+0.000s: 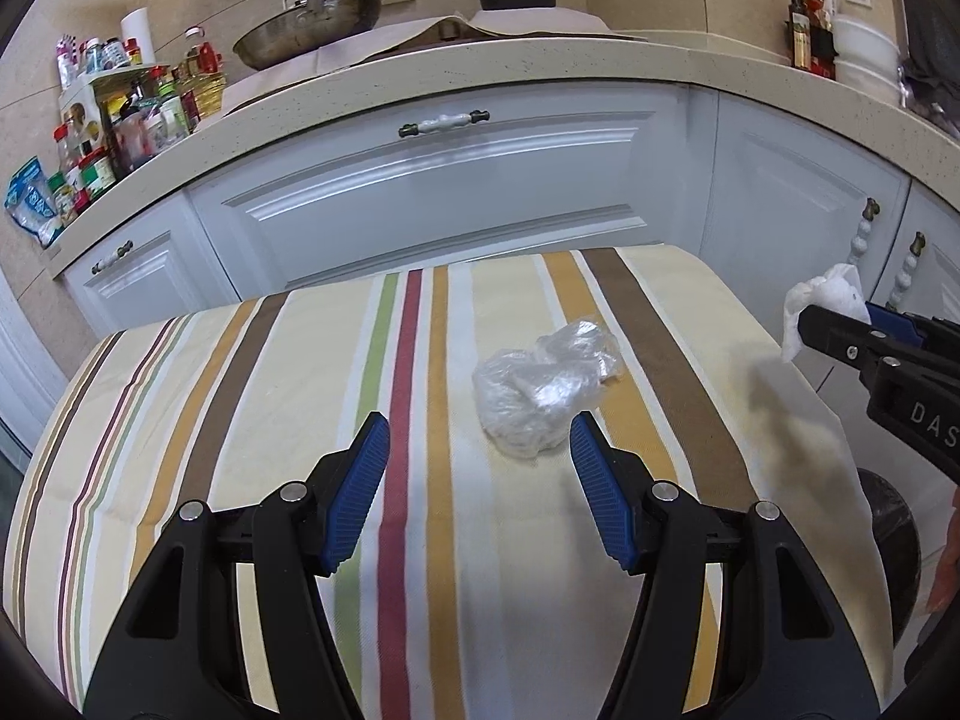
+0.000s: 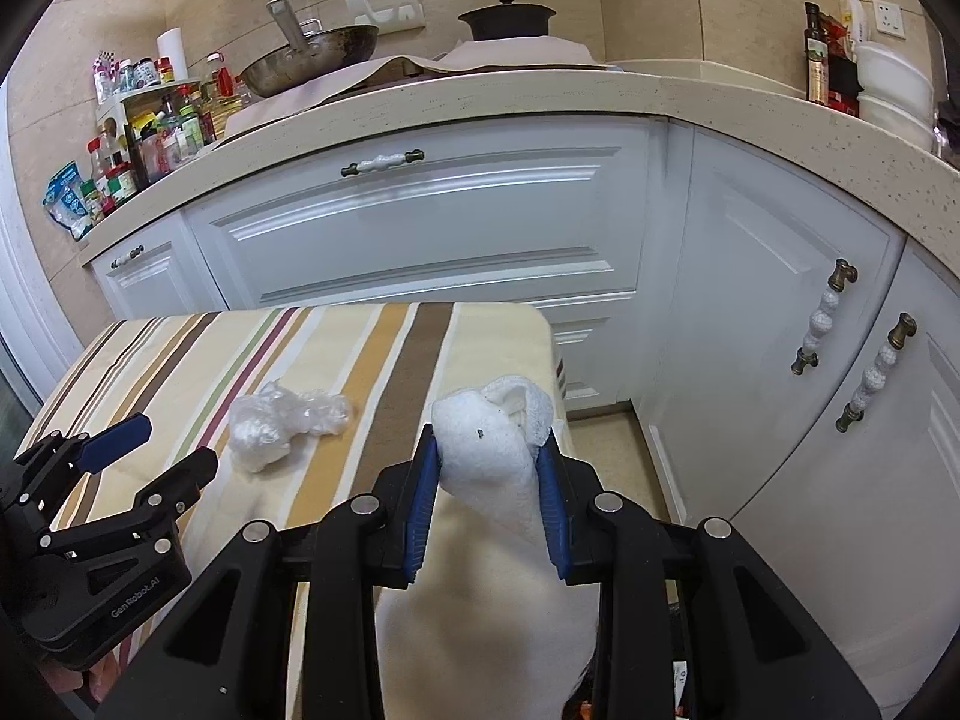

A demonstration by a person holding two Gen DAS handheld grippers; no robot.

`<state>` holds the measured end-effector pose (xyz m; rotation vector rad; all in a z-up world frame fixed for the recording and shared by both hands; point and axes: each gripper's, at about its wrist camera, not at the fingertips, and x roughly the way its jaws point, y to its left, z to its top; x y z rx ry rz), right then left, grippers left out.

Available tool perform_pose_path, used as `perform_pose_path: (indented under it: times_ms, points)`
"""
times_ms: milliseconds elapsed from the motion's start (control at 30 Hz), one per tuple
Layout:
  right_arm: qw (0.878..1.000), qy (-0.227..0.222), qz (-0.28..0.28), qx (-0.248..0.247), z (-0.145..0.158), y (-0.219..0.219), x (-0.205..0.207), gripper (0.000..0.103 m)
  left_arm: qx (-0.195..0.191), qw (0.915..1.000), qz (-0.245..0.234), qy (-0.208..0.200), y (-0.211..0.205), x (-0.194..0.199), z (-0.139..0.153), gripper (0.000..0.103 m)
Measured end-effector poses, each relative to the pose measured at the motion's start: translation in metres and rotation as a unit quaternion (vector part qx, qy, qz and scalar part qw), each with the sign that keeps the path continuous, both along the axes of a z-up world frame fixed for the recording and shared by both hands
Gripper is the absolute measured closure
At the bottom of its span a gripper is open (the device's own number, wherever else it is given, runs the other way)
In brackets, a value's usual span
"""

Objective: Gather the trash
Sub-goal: 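Close the left tool on the clear plastic bag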

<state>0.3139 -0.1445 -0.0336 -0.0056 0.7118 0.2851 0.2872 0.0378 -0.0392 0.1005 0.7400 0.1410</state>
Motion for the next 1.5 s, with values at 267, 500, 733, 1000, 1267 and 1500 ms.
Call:
perform_pose_path:
  times_ms: [267, 500, 733, 1000, 1267, 1500]
  points:
    - [1.000, -0.003, -0.004, 0.007, -0.003, -0.014, 0.010, 0.071, 0.013, 0.9998, -0.008, 0.011, -0.014, 0.024, -0.009, 0.042]
    - [1.000, 0.000, -0.007, 0.010, -0.009, -0.020, 0.016, 0.071, 0.019, 0.9994, -0.015, 0.022, -0.021, 0.041, -0.017, 0.036]
    - [1.000, 0.006, -0.004, 0.010, -0.017, -0.020, 0.021, 0.071, 0.011, 0.9990, -0.020, 0.038, -0.020, 0.053, -0.021, 0.036]
    - [1.000, 0.009, -0.002, 0.011, -0.020, -0.018, 0.022, 0.071, 0.008, 0.9986, -0.029, 0.044, -0.021, 0.054, -0.023, 0.050]
    - [1.000, 0.012, 0.000, 0.010, -0.020, -0.016, 0.019, 0.071, 0.002, 0.9985, -0.038, 0.039, -0.022, 0.052, -0.022, 0.054]
    - [1.000, 0.011, -0.002, 0.009, -0.018, -0.016, 0.016, 0.071, 0.000, 0.9990, -0.029, 0.032, -0.019, 0.048, -0.020, 0.055]
